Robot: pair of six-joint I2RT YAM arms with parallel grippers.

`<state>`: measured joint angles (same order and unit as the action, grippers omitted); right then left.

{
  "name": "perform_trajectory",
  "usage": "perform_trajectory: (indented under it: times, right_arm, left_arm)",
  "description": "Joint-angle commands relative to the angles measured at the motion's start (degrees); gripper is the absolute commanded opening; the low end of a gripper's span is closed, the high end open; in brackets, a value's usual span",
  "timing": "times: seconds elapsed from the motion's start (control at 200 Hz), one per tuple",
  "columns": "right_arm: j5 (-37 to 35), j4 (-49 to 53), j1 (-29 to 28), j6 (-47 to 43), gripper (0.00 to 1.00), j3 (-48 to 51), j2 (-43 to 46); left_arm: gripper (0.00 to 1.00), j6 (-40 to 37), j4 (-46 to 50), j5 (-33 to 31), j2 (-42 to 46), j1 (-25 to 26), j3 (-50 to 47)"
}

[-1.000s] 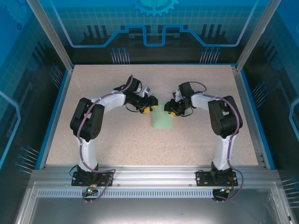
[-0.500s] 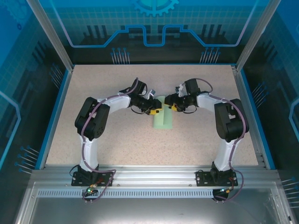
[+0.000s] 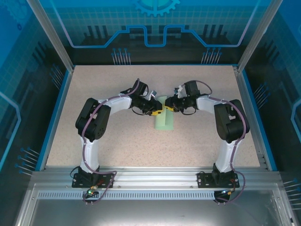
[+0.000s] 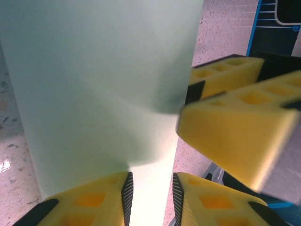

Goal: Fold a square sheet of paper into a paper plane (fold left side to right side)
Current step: First fold in half a square sheet of paper at the center of the table.

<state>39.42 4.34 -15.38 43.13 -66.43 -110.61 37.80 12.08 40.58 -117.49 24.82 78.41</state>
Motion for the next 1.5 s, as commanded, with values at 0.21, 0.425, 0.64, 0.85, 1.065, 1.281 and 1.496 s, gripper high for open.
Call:
perform_trajectory:
  times: [0.21,0.425,0.64,0.85,1.065,1.281,1.496]
  right_arm:
    - [-4.9,11.6,1.6,-8.6,0.04,-4.0,-0.4]
    - [-8.8,16.6,2.5,-12.2,0.03,-6.6,-2.3]
    - [-11.3,20.1,2.6,-13.8,0.04,-8.1,-4.2]
    - [-12.4,21.1,2.5,-14.2,0.06,-7.8,-4.9]
    - [-12.3,20.6,2.5,-14.3,0.11,-7.4,-5.2]
    - [-14.2,22.0,2.8,-15.7,0.33,-7.7,-2.6]
    - [-19.8,26.9,4.2,-18.9,0.56,-6.1,1.7]
  left_arm:
    - [0.52,-3.6,8.1,-13.0,7.2,0.1,-0.6]
    - [0.60,-3.1,11.9,-17.3,6.5,0.4,-1.0]
    - [0.63,-0.9,13.3,-17.0,1.3,2.3,2.4]
    - [0.63,-0.4,14.7,-17.4,-2.3,3.9,6.1]
    - [0.54,-0.3,16.3,-18.9,-4.2,4.4,7.7]
    - [0.50,-1.0,18.3,-20.5,-5.6,5.1,9.3]
    - [0.51,-0.8,18.7,-20.8,-6.2,5.2,10.2]
